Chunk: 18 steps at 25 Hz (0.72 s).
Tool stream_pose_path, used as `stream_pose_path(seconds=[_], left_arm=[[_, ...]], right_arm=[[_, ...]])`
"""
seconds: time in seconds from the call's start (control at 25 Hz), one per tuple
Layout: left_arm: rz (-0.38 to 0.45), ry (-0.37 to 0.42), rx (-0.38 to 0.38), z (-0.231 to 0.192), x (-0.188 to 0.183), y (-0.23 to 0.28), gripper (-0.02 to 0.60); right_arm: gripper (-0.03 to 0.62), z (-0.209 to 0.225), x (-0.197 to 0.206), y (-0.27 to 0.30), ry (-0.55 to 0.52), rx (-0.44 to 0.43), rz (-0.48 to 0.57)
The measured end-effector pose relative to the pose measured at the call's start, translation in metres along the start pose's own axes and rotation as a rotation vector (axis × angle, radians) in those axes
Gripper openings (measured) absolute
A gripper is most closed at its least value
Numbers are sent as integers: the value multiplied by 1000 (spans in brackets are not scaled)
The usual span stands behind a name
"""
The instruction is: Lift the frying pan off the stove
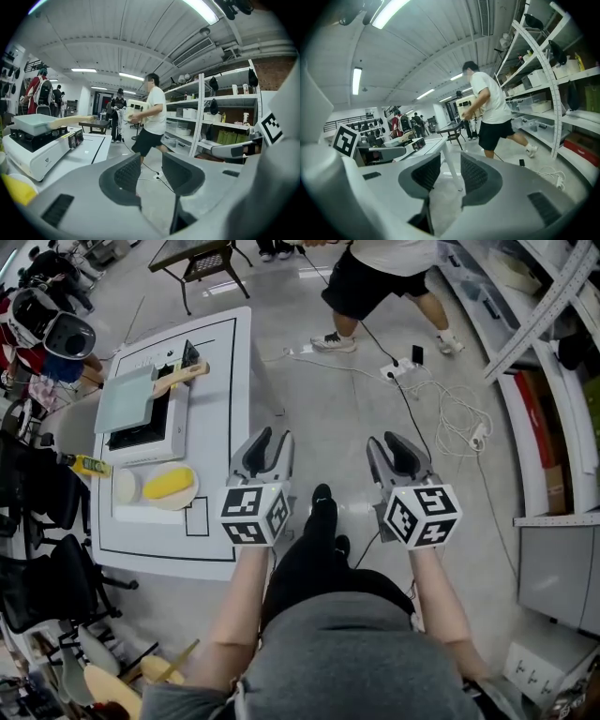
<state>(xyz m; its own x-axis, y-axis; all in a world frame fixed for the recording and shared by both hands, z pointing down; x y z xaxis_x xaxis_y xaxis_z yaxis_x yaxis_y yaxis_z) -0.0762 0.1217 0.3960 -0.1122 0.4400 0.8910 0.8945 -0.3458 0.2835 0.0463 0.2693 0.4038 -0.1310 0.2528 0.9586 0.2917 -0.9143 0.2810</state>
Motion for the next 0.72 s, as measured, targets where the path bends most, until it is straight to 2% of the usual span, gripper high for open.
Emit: stream_pose_path(seconds=[0.24,0.72], left_arm=[[-19,2,3,-21,-7,44,156],[-65,-14,-40,-82,-41,158,164]], right_arm=[[156,11,-4,49,9,-31,-26],[158,51,-38,183,60,-74,-59]])
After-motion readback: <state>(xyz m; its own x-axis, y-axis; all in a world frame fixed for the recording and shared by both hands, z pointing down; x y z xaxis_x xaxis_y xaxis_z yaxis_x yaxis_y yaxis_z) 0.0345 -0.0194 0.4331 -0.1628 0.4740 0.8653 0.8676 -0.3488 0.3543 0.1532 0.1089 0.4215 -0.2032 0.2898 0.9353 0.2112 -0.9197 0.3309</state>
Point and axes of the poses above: the fingertips, and each gripper's own axes: y forward along the fingers, z to its right, x out of its underside, the point moved 2 cm from there along -y, backward along the fingers, and after that the axes turned 14 degrees about -y, right-handed, at the moved point
